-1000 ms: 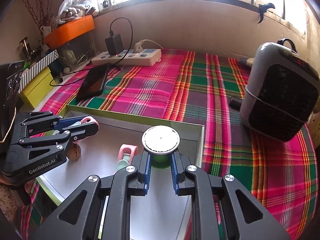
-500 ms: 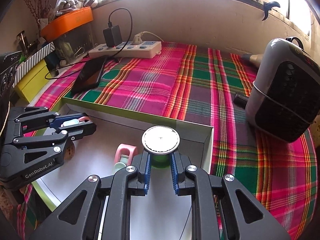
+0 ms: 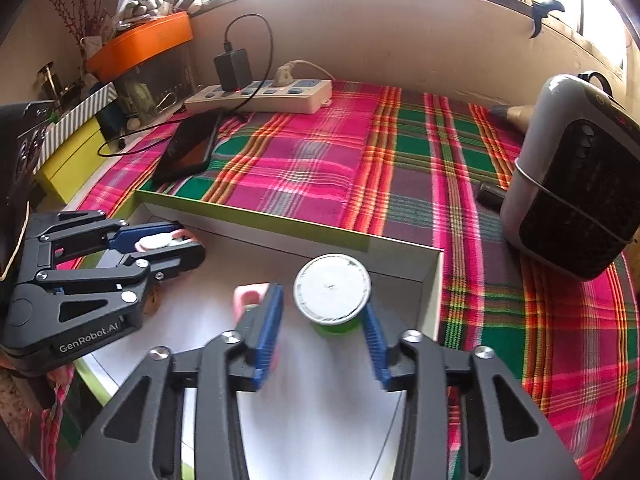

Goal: Organize objects
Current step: 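Open the right gripper to set down the green cup while the left releases the clip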

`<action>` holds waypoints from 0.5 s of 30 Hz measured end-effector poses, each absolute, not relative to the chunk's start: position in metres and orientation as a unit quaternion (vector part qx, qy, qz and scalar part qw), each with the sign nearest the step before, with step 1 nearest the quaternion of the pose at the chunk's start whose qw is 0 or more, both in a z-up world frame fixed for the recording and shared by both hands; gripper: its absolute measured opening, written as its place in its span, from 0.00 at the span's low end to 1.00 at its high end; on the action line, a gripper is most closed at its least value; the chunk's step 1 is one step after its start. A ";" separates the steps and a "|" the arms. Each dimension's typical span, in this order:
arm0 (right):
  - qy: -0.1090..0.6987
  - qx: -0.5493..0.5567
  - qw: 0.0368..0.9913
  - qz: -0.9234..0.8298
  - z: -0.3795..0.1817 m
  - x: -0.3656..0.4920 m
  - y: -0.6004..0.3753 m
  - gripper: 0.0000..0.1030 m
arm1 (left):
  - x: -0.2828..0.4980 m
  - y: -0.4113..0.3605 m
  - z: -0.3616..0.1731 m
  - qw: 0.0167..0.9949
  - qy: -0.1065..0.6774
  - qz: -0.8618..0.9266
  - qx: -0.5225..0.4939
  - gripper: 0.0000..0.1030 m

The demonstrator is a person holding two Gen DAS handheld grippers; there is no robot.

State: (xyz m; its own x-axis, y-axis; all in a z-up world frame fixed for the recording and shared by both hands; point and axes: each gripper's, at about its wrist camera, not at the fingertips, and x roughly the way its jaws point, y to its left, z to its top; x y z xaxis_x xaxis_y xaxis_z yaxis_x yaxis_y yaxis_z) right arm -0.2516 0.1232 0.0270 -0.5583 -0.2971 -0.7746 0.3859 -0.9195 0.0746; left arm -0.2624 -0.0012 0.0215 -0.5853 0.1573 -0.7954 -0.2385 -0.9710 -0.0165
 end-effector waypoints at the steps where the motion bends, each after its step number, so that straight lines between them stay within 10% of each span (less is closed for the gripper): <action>1: 0.053 0.428 0.194 -0.881 0.027 -0.251 0.123 0.46 | -0.261 -0.001 0.022 0.111 0.046 0.890 -0.441 0.27; 15: 0.037 0.403 0.185 -0.896 0.045 -0.229 0.128 0.47 | -0.225 -0.006 0.046 0.101 0.045 0.909 -0.403 0.29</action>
